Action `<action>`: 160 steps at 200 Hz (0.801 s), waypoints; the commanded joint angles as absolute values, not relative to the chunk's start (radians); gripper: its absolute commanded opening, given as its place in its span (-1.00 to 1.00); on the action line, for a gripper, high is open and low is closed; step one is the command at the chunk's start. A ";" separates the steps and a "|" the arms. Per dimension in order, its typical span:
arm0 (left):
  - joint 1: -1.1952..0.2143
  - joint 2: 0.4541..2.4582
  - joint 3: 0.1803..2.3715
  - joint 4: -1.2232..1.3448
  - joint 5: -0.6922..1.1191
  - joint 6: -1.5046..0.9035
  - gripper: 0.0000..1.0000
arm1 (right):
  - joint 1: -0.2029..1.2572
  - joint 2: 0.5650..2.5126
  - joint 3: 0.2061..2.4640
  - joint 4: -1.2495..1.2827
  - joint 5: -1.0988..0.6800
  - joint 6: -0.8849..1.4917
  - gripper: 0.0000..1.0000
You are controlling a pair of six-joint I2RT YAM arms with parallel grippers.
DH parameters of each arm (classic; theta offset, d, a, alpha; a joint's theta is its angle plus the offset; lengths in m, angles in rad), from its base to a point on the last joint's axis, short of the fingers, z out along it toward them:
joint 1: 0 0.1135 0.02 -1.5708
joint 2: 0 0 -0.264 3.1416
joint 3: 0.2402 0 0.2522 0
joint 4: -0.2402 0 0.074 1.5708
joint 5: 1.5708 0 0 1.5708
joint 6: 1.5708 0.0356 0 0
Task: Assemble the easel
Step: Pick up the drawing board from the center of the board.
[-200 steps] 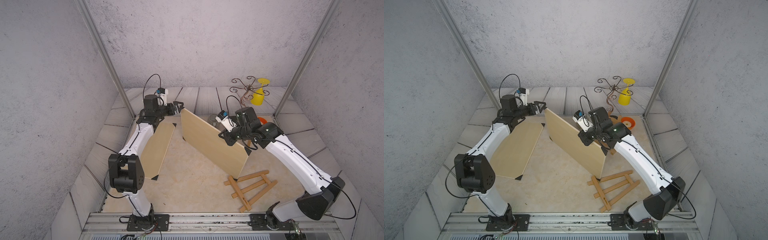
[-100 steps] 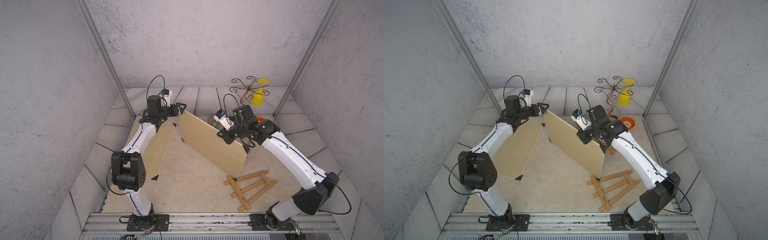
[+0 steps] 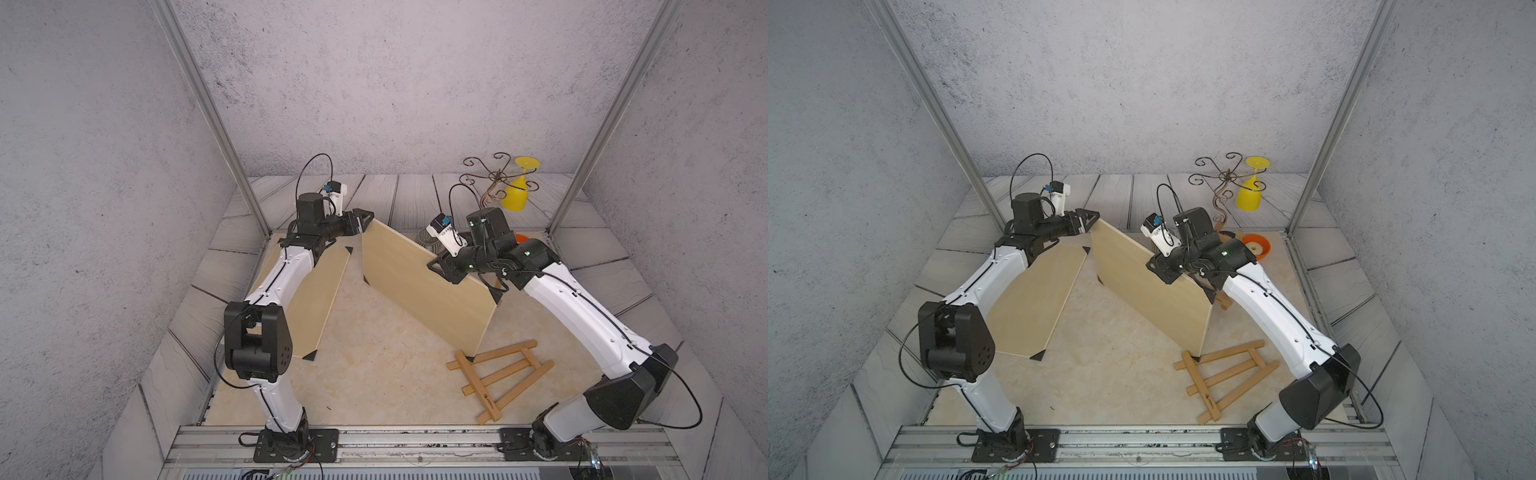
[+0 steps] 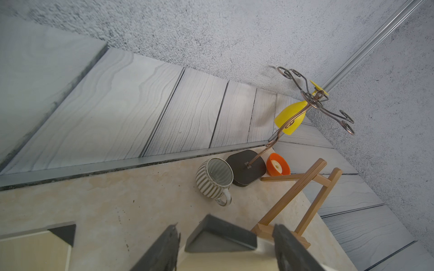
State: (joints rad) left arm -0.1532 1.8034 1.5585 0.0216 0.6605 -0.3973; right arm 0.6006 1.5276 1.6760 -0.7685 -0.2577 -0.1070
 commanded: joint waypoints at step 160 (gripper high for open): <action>-0.191 1.831 1.585 -0.097 0.610 -0.389 0.33 | 0.620 1.487 1.601 -0.807 -0.272 -0.037 -0.22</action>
